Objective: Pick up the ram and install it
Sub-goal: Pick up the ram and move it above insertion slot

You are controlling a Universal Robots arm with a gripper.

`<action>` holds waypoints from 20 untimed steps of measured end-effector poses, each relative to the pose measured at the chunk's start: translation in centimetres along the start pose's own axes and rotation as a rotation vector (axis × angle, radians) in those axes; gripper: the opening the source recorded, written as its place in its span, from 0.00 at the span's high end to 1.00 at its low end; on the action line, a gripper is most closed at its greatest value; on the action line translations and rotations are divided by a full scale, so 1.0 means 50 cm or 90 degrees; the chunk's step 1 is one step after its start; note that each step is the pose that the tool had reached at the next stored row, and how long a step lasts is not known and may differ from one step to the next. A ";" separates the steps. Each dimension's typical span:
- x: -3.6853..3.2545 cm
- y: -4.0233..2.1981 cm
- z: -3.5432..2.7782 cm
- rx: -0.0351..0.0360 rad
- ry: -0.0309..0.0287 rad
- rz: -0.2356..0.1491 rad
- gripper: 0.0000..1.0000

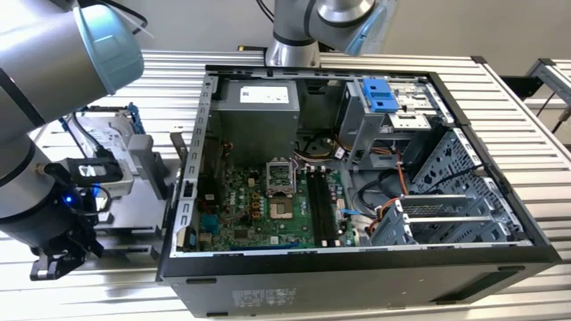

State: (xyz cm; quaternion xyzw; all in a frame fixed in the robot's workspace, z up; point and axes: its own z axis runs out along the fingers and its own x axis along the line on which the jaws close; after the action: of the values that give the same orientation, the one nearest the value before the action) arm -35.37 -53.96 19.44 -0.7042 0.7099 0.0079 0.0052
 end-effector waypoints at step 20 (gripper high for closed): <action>-0.003 0.000 -0.020 0.0000 0.0000 0.000 1.00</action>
State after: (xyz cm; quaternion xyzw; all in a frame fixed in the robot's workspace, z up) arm -35.37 -53.83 20.42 -0.7042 0.7099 0.0079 0.0053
